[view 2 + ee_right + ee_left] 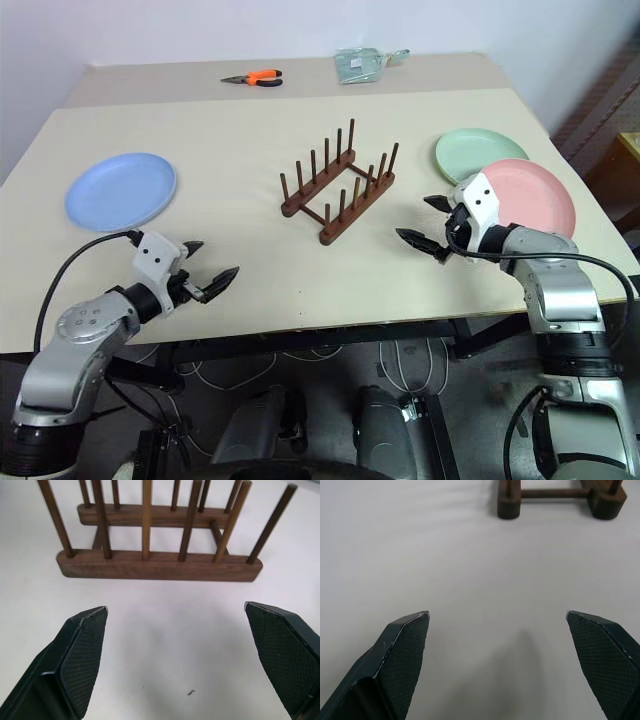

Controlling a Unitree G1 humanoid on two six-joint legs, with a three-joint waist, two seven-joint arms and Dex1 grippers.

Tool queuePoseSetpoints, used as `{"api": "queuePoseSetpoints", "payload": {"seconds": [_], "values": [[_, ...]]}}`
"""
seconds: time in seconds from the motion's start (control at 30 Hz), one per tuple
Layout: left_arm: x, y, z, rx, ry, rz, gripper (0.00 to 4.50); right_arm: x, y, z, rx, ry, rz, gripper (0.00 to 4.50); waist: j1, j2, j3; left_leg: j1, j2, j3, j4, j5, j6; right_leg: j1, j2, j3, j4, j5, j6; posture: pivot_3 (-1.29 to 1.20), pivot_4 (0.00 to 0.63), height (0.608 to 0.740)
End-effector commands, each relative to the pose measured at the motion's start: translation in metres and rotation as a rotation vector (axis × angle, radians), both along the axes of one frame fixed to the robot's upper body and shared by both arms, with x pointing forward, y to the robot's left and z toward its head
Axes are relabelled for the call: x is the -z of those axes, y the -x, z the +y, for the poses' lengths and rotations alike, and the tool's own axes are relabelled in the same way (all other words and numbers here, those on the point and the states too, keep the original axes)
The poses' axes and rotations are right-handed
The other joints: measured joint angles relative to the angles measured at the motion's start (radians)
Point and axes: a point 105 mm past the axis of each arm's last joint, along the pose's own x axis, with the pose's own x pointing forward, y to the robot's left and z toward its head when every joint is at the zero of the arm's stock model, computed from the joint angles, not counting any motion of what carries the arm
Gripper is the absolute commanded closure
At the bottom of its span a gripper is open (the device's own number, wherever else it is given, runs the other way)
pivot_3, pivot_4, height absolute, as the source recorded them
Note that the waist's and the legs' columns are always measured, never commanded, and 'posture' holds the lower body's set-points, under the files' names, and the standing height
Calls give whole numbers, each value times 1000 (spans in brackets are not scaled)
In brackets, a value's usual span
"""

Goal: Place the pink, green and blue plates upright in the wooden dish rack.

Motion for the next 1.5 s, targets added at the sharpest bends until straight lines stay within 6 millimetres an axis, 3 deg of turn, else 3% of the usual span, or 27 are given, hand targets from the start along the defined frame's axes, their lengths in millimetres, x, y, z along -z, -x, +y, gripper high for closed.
{"api": "queuePoseSetpoints", "payload": {"seconds": [0.03, 0.4, 0.57, 0.7, 0.83, 1.07, 1.17, 1.37, 1.5], "values": [[-4, 0, -4, 7, -9, -28, 0, -11, -2, 7, -16, 11, -51, 25, 0, 0, 0, 0, 0, 0, 0, 0, 0, 0, 0, 0, 0, 0, 0, 0, 150, 740], [-2, 4, -18, 39, 18, -21, 0, -8, -5, 24, -59, 8, -43, 25, 2, 0, 0, 0, 0, 0, 0, 0, 0, 0, 0, 0, 0, 0, 0, 0, 150, 740], [3, 4, -60, 187, 46, 0, 0, 6, 8, 33, -102, 12, 25, 25, 7, 0, 0, 0, 0, 0, 0, 0, 0, 0, 0, 0, 0, 0, 0, 0, 150, 740], [19, -11, -99, 241, 34, 36, 0, 8, 12, 38, -71, 6, -1, 25, 16, 0, 0, 0, 0, 0, 1, 0, 1, 0, 0, -1, 0, 0, 0, 0, 150, 740], [22, -33, -138, 274, 49, 48, 0, 4, 23, 44, -65, -25, -21, 25, 26, 0, 0, -1, 0, 0, 2, 0, 1, 0, 1, -1, 0, 0, 0, 0, 150, 740], [25, -57, -170, 305, 50, 45, 0, 12, 28, 42, -25, -4, -22, 25, 24, 0, 0, -2, -1, 0, 4, -2, 3, 0, 1, -2, 0, 0, 1, 0, 150, 740], [27, -62, -175, 304, 48, 37, 775, 15, 28, 40, -9, 7, -31, 0, 24, 0, 0, -2, -1, 0, 5, -2, 4, 1, 0, -1, 0, 0, 1, 0, 150, 740], [29, -61, -175, 316, 50, 27, 3617, 22, 30, 39, -4, 9, -29, 0, 26, 0, 0, -2, -1, 0, 5, -2, 4, 1, 0, -2, 0, 0, 1, 0, 150, 740], [30, -55, -168, 386, -26, -14, 3765, 25, 32, 36, -4, 21, -27, 0, 23, 0, 0, -2, -1, 0, 5, -2, 4, 1, 0, -2, 0, 0, 1, 0, 150, 740]]}}
